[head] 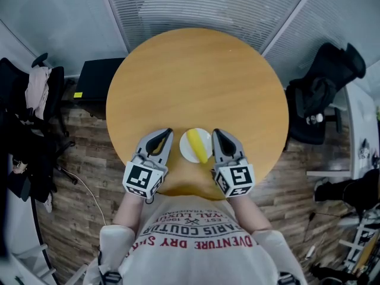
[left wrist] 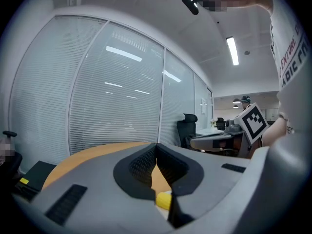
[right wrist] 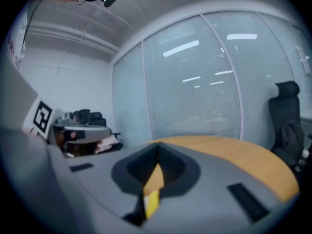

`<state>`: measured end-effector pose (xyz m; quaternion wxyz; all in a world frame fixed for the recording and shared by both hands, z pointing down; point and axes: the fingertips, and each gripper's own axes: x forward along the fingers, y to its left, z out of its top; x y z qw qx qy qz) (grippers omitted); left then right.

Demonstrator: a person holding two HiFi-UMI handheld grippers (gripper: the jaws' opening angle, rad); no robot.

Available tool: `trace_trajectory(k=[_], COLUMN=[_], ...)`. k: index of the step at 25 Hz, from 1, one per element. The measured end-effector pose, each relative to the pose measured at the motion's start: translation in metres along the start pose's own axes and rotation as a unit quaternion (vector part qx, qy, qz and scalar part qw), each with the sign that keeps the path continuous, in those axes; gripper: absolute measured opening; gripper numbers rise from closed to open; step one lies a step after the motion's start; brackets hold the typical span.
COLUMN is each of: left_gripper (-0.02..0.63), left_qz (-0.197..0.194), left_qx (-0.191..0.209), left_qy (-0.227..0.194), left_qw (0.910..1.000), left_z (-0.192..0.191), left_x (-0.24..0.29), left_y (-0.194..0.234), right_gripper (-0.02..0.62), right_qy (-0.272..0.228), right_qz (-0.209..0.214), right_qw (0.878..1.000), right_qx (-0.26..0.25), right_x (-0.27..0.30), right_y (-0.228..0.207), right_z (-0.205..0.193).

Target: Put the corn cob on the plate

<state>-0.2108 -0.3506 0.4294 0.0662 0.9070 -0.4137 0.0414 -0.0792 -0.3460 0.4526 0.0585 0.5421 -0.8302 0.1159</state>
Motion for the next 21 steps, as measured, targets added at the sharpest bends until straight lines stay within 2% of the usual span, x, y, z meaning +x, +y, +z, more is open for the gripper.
trace_trajectory(k=[4, 21], left_gripper=[0.035, 0.035], left_qz=[0.002, 0.018], left_qx=[0.0, -0.01], left_qy=[0.0, 0.001], left_qw=[1.0, 0.9998], left_z=[-0.001, -0.005], left_x=[-0.004, -0.009], left_y=[-0.001, 0.01], right_gripper=[0.029, 0.029], right_qy=[-0.011, 0.001], right_qz=[0.012, 0.006], right_qw=[1.0, 1.0], right_qx=[0.022, -0.016], right_x=[-0.001, 0.004], right_y=[0.003, 0.01], right_z=[0.001, -0.006])
